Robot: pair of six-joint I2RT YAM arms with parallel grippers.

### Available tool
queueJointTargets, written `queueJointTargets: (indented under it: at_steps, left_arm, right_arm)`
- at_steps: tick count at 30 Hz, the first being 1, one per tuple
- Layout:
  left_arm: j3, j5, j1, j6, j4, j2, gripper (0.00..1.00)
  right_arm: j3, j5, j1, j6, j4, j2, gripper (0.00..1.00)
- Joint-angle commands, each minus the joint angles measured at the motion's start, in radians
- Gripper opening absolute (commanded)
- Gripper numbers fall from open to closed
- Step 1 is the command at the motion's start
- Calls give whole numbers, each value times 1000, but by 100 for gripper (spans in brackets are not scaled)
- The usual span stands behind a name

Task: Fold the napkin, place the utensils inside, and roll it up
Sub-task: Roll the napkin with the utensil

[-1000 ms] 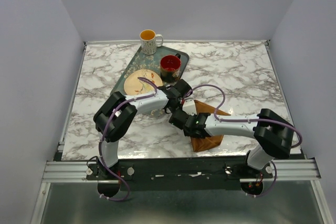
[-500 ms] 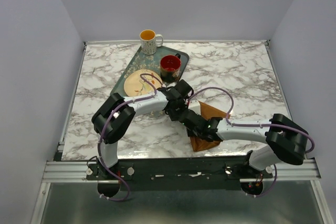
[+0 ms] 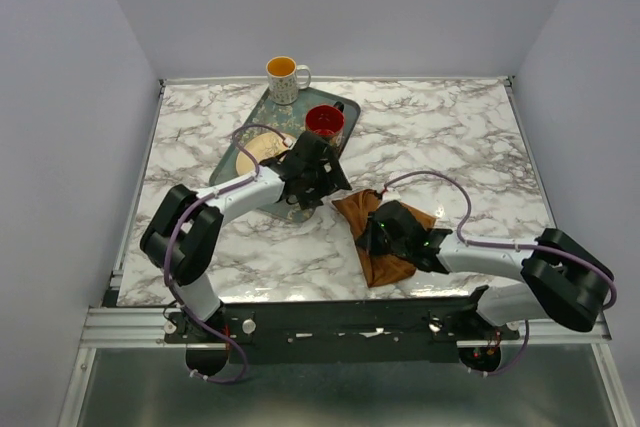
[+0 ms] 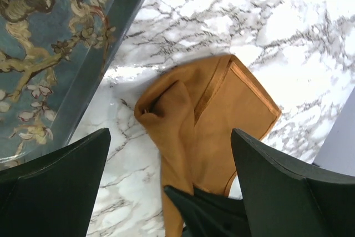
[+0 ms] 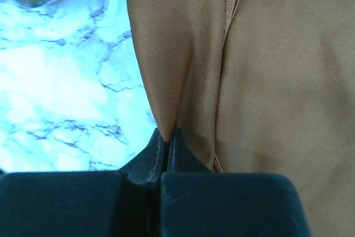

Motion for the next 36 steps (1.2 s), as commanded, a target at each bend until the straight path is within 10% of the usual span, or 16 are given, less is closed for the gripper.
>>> queueJointTargets:
  at_steps: [1, 18, 32, 36]
  left_arm:
    - [-45, 84, 3, 83, 56, -70, 99]
    - [-180, 210, -70, 33, 229, -73, 80]
    - [-146, 133, -78, 66, 171, -16, 77]
    - [-36, 133, -75, 171, 53, 74, 58]
  right_arm:
    - [-134, -241, -98, -7, 136, -12, 1]
    - [-381, -806, -382, 128, 948, 372, 1]
    - [-351, -863, -411, 130, 931, 423, 1]
    - [-325, -868, -411, 64, 824, 398, 1]
